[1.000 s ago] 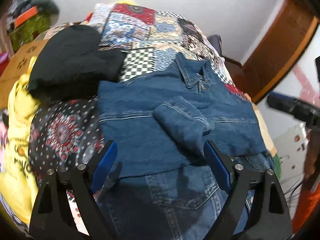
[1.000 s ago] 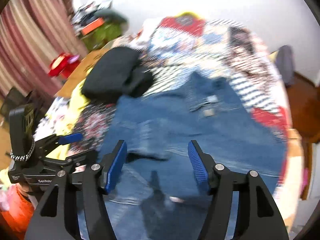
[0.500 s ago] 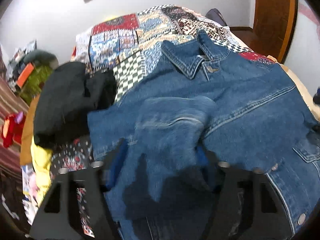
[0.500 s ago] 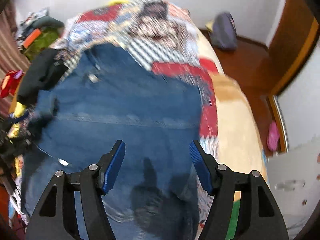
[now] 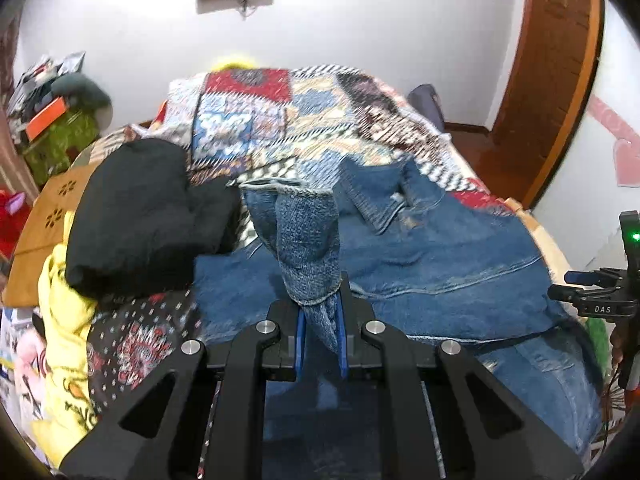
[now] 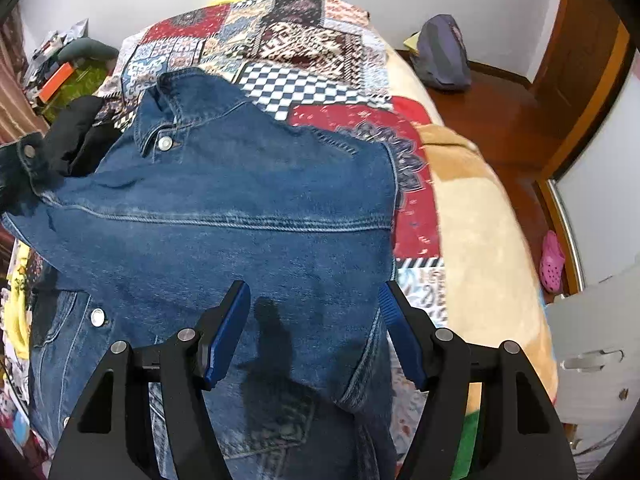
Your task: Fold large clothes
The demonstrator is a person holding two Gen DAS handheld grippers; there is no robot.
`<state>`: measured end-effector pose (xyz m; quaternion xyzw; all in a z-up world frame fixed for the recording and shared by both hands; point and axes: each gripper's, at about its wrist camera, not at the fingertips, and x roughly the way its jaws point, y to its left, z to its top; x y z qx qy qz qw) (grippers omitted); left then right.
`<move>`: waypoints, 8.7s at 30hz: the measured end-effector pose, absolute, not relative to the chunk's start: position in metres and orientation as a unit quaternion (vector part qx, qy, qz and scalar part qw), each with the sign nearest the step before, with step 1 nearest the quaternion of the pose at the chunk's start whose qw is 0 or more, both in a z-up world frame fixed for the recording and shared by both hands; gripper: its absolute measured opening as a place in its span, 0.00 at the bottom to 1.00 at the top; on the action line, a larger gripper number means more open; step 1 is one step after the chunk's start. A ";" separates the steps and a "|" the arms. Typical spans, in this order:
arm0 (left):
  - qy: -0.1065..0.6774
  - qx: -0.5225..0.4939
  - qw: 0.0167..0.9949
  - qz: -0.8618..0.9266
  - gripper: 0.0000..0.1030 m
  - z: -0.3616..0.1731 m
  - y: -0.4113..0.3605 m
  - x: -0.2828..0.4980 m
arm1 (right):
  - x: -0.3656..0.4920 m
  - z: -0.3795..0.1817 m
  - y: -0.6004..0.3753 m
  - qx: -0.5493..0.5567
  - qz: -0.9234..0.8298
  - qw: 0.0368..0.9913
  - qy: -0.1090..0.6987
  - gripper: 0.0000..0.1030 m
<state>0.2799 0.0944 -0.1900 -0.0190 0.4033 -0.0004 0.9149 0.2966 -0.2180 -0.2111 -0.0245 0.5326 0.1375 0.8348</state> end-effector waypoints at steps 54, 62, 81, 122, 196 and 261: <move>0.475 -0.078 0.876 0.023 0.08 -0.257 0.175 0.355 | 0.409 -0.229 -0.248 0.054 0.153 0.850 0.501 0.15; 0.412 -0.039 0.910 0.021 0.07 -0.171 0.148 0.360 | 0.397 -0.158 -0.239 0.017 0.170 0.888 0.426 0.14; 0.453 -0.023 0.885 0.105 0.11 -0.202 0.189 0.457 | 0.477 -0.165 -0.212 -0.052 0.088 0.891 0.442 0.18; 0.582 -0.072 0.808 -0.056 0.81 -0.251 0.149 0.228 | 0.252 -0.169 -0.227 -0.097 0.159 0.849 0.495 0.55; 0.450 0.019 0.893 0.016 0.70 -0.192 0.134 0.386 | 0.383 -0.144 -0.196 -0.087 0.189 0.861 0.463 0.53; 0.468 -0.039 0.882 0.022 0.78 -0.255 0.143 0.376 | 0.484 -0.189 -0.168 -0.007 0.151 0.859 0.490 0.70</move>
